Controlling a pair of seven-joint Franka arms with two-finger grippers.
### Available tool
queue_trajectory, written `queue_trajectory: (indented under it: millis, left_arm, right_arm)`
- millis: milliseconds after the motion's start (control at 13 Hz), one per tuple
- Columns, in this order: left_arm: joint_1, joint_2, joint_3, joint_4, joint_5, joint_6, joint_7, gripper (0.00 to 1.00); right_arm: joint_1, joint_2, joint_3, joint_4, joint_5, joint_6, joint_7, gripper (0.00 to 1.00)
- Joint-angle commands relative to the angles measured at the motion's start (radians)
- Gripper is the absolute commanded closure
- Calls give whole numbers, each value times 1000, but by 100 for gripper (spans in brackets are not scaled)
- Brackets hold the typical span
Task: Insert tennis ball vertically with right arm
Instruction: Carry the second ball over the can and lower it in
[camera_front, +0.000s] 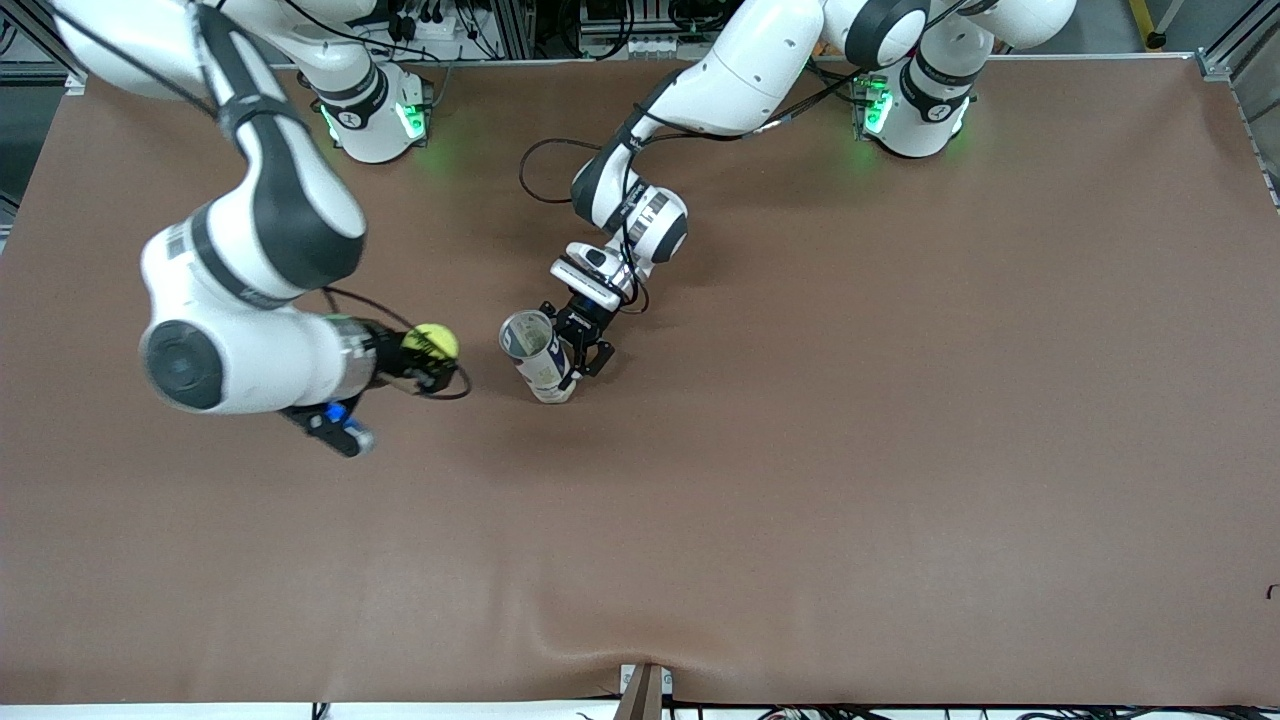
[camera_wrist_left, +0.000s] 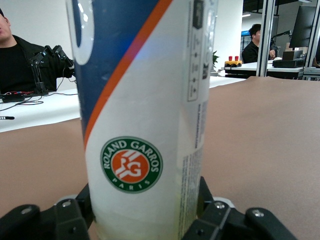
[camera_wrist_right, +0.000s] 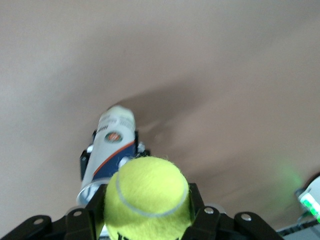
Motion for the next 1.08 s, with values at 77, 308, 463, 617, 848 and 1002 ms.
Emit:
queue_trajectory:
  millis: [77,308,463,617,848,1002]
  left_arm:
    - [-5,-3,15,-18,207,53,-393,22]
    - [-2,-3,15,-15,207,53,-393,22]
    - [2,-3,15,-13,207,53,-391,22]
    - [6,-3,15,-13,207,52,-391,22]
    - [6,-3,15,-12,207,52,-391,22]
    - [6,-1,15,-12,207,52,-391,22]
  right_arm:
    - [47,3,30,15,-7,-21,93,99]
    - [81,9,30,-1,-12,4,94,98]
    - [92,12,28,-33,-16,31,94,96]
    - [101,12,28,-74,-27,79,106,96]
    - [124,24,28,-74,-32,123,149,93]
    - [128,32,27,-71,-33,128,154,92]
